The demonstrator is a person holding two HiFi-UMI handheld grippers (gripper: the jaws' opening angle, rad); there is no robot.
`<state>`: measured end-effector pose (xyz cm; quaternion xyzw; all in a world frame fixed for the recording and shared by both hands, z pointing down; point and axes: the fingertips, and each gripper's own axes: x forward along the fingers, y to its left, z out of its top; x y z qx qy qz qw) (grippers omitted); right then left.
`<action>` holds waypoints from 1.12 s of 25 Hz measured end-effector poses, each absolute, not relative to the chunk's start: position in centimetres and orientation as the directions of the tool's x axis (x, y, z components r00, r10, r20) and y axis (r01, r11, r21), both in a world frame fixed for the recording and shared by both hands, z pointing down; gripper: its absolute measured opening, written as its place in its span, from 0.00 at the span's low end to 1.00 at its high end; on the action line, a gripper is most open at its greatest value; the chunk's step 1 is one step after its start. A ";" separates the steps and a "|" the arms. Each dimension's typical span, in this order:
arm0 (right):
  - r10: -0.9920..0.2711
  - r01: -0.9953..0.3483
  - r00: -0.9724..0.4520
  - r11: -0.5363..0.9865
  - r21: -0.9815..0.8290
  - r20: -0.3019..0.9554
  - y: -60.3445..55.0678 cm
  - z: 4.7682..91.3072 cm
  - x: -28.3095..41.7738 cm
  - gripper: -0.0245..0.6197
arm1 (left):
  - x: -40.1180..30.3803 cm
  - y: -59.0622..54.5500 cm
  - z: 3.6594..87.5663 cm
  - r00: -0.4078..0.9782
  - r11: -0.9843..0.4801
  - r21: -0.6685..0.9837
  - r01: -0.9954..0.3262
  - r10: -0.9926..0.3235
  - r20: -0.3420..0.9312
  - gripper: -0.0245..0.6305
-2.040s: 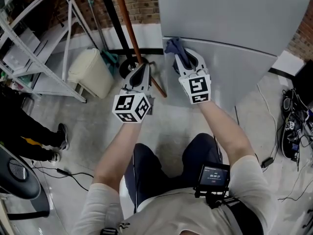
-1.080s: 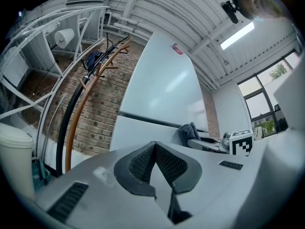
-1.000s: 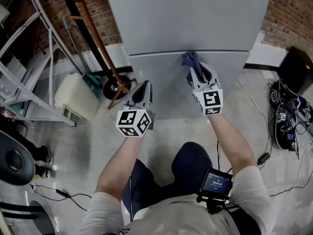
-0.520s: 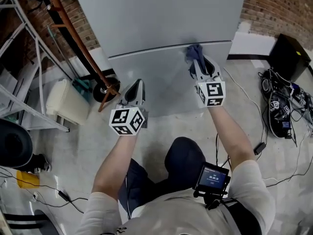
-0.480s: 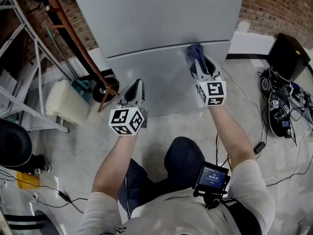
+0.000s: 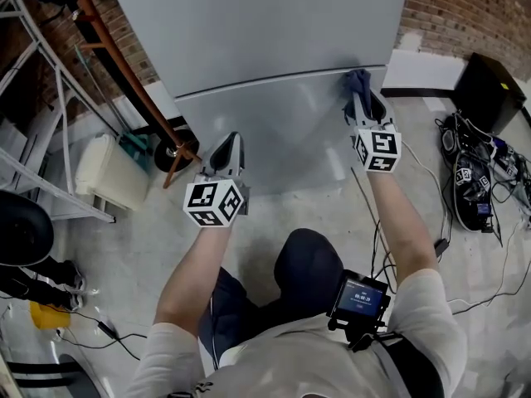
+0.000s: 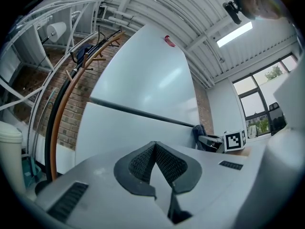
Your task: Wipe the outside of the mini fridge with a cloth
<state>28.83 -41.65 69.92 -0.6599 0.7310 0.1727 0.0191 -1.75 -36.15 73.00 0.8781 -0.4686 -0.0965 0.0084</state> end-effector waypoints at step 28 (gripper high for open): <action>-0.786 -0.800 -0.584 0.514 0.310 -0.203 -38.9 72.2 -2.7 0.17 | -18.3 -32.9 73.9 0.311 -0.330 0.109 -0.938 -0.937 -0.156 0.04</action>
